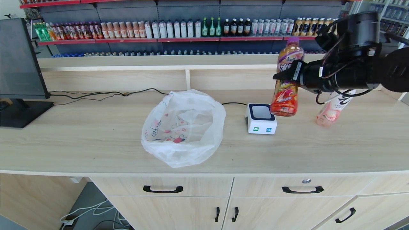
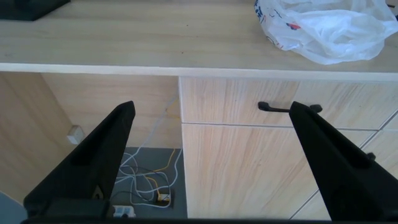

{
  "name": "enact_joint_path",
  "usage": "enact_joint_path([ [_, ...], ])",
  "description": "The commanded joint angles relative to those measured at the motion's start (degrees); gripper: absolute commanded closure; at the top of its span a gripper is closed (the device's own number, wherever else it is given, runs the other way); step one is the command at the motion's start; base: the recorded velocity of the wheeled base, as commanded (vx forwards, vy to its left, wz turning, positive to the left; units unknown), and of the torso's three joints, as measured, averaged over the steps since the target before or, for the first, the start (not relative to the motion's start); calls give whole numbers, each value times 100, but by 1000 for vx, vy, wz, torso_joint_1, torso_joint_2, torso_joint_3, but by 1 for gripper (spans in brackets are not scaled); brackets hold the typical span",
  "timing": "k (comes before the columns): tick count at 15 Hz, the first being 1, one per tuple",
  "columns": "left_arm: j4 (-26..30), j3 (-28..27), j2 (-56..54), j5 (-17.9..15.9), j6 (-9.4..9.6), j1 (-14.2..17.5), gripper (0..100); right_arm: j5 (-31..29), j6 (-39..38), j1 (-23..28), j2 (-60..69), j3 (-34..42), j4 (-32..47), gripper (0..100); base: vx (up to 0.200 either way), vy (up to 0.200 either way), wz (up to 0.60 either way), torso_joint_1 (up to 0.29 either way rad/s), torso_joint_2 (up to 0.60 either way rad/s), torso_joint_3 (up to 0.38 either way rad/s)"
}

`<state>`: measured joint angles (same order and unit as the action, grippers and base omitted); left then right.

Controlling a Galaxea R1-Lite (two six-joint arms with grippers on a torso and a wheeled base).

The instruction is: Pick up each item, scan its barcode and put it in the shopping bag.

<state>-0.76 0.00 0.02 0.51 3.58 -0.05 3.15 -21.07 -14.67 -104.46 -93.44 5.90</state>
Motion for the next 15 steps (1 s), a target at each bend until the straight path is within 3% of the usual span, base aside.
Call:
enact_joint_path([
  [1,-4,0,-2,2,2,-4,0,-165,419,-177,1930,1205,69,100,0,0,0,0,0,0],
  [3,-4,0,-2,2,2,-4,0,-306,788,-186,2888,2014,-1,100,0,0,0,0,0,0],
  [4,-4,0,-2,2,2,5,0,-306,815,-186,2940,2076,-28,100,0,0,0,0,0,0],
  [6,-4,0,-2,2,107,-4,0,-297,1263,-98,3468,3315,-1829,100,-200,0,0,0,5,5],
  [8,-4,0,-2,2,90,-4,0,-315,1474,-45,3599,4071,-2805,100,-200,0,0,2,5,5],
  [11,-4,0,-2,2,72,-4,0,-306,1597,-63,3802,4633,-2963,100,-133,0,0,10,6,-3],
  [13,-4,0,-2,2,-60,5,0,-306,1570,-63,3828,4695,-2963,100,0,0,0,0,0,0],
  [15,-12,0,-2,2,-253,5,0,-288,1667,-1,3863,4932,-2963,100,0,200,0,-7,-7,2],
])
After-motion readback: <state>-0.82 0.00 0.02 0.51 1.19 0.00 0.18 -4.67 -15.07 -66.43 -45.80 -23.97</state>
